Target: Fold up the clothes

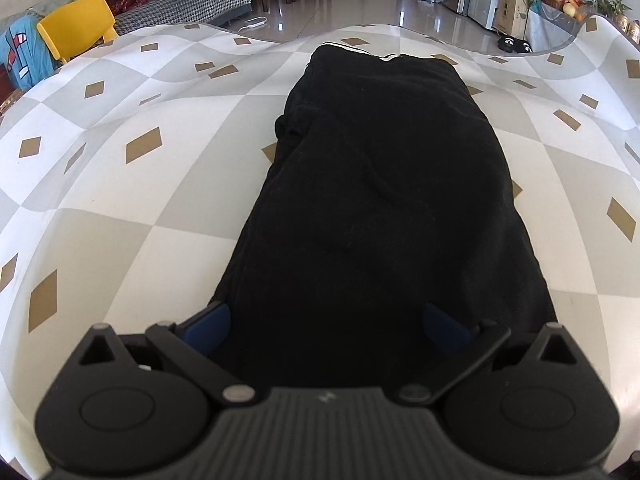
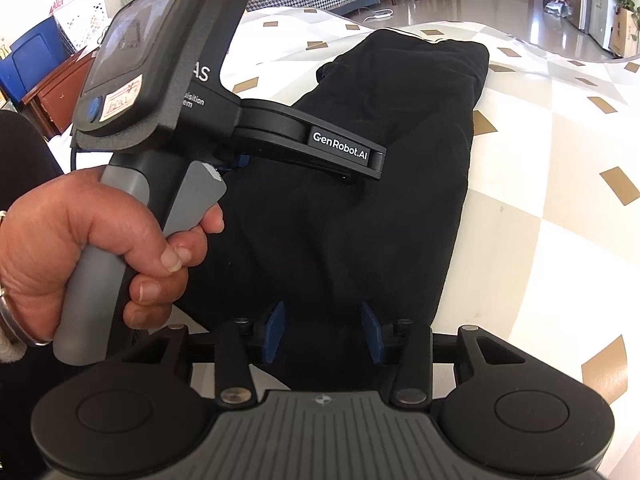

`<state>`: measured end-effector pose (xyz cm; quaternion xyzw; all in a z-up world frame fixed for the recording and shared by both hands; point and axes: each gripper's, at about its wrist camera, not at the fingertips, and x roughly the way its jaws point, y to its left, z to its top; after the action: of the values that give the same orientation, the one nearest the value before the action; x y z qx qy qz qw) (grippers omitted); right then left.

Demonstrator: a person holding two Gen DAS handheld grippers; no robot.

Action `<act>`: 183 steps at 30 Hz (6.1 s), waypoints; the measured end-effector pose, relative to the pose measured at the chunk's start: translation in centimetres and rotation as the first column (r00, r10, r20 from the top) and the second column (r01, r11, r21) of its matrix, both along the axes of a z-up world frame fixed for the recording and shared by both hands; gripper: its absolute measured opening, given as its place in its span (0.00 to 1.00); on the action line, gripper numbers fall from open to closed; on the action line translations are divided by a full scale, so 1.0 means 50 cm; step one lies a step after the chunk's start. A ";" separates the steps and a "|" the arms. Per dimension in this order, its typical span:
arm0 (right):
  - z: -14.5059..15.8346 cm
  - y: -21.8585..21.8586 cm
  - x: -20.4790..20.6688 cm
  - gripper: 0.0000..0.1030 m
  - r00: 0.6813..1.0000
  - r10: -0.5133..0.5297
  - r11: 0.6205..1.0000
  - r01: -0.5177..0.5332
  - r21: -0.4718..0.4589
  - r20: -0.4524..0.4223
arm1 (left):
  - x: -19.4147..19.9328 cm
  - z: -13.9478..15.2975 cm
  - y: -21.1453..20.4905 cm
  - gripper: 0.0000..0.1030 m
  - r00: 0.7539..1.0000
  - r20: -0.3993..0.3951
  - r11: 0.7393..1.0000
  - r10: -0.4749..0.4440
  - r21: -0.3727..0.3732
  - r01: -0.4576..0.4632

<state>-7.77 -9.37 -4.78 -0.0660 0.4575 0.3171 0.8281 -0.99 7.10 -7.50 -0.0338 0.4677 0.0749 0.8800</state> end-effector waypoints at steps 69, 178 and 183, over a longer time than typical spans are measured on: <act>0.025 -0.052 0.177 0.40 0.989 -0.145 0.980 0.146 -0.134 0.014 | -0.058 0.023 -0.021 1.00 1.000 -0.005 1.000 0.015 0.018 -0.015; -0.022 0.006 0.421 0.01 0.853 -0.507 0.862 0.501 0.080 0.122 | -0.026 -0.001 -0.035 1.00 0.999 -0.029 0.999 -0.029 0.024 0.030; -0.018 -0.036 0.423 0.01 0.807 -0.583 0.812 0.579 0.067 0.091 | -0.013 0.003 -0.048 1.00 0.998 -0.041 0.998 -0.055 0.039 0.056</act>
<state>13.40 -11.18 -5.69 0.0750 0.4048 0.0529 0.9098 -1.66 4.71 -7.37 -0.0017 0.4845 0.0604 0.8727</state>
